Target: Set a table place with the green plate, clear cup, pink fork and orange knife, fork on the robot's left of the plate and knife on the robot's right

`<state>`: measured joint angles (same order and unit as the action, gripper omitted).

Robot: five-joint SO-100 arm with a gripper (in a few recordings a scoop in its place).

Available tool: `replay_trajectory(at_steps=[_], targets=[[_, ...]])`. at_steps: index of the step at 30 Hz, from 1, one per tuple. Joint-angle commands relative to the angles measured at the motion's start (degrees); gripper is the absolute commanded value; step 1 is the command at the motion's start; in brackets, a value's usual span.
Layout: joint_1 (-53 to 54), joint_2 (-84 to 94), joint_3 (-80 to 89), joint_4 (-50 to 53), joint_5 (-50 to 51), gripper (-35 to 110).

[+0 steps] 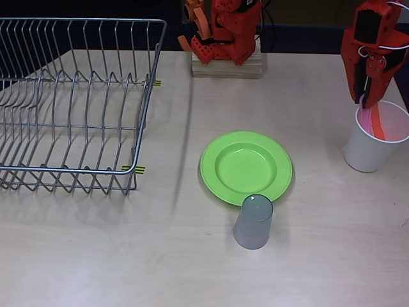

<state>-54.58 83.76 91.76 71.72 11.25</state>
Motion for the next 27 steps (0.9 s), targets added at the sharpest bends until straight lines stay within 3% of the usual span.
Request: replay_trajectory(at_steps=[1,9,14,27], targets=[[-0.26,1.23,-2.9,1.76,-0.79,0],[2.64,-2.64,-21.09,12.48,-8.7,0],[2.72,-6.42,-35.24,21.27,-8.7,0],[6.86,-2.11,-44.65,22.59,-10.72,0]])
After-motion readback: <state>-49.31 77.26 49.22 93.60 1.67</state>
